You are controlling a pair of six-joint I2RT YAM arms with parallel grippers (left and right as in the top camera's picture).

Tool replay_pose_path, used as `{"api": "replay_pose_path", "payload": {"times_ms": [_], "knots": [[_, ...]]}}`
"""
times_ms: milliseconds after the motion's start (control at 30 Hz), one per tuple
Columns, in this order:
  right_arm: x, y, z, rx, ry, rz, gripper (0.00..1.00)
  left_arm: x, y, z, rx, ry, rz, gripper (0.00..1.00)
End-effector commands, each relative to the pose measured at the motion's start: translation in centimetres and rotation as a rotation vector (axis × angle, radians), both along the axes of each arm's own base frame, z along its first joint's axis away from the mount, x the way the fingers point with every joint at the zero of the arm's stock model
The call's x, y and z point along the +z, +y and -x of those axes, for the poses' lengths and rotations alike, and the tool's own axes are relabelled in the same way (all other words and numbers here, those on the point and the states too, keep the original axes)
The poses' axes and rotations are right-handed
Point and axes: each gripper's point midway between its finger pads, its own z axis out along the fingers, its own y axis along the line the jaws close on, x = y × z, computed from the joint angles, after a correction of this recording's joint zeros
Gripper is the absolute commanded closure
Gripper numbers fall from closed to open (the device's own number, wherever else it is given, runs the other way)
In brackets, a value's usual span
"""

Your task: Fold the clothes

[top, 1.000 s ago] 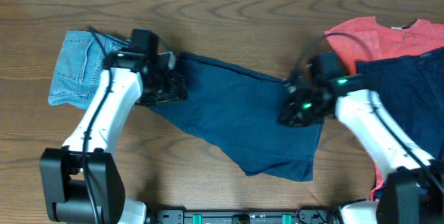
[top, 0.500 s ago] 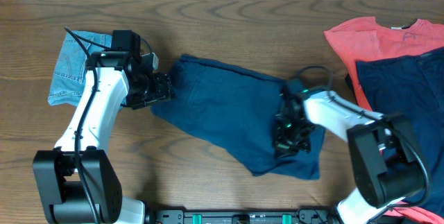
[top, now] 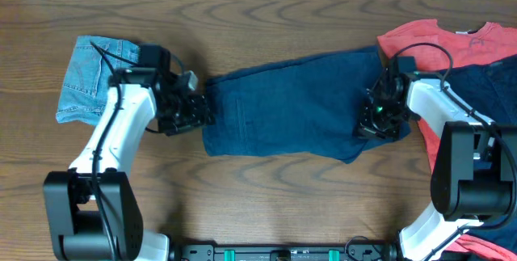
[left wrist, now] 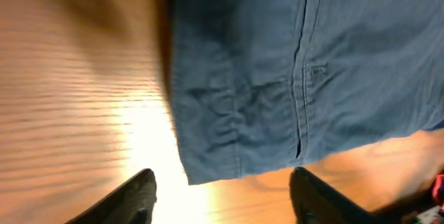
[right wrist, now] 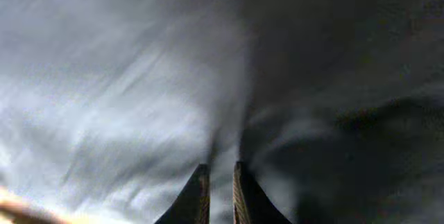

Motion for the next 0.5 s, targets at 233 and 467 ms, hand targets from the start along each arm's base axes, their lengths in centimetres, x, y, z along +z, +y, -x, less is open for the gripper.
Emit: {"api": "replay_pose_path", "payload": {"times_ms": [233, 467], "knots": [[4.0, 7.2, 2.0, 0.244, -0.060, -0.155, 0.87, -5.2, -2.5, 4.0, -0.084, 0.051, 0.061, 0.79], [0.5, 9.9, 1.4, 0.244, -0.154, -0.015, 0.92, -8.7, 0.0, 5.7, -0.044, 0.068, -0.088, 0.89]]}}
